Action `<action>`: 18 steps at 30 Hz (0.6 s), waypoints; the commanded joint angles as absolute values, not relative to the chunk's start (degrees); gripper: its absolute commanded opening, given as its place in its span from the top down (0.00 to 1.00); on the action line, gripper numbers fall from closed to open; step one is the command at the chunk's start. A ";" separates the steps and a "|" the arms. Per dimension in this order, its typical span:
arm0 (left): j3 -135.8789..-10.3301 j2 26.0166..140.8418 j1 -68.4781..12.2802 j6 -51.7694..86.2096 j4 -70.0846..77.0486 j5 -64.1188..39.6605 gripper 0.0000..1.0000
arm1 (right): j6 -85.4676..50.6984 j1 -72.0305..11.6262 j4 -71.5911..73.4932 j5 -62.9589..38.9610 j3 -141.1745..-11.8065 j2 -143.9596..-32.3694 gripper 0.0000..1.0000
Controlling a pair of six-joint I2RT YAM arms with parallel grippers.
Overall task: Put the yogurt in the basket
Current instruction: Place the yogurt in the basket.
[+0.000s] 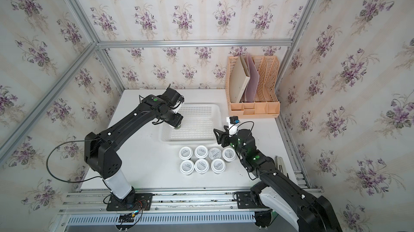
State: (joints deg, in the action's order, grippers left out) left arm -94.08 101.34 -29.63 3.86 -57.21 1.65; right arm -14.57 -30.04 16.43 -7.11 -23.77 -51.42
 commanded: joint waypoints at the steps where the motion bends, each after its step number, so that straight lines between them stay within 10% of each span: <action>1: -94.47 102.45 -29.15 3.17 -55.27 1.22 0.32 | -14.06 -30.14 16.81 -7.12 -24.20 -51.44 0.30; 18: -89.28 103.88 -26.51 3.25 -51.34 1.67 0.31 | -14.06 -30.15 16.79 -7.12 -24.18 -51.34 0.30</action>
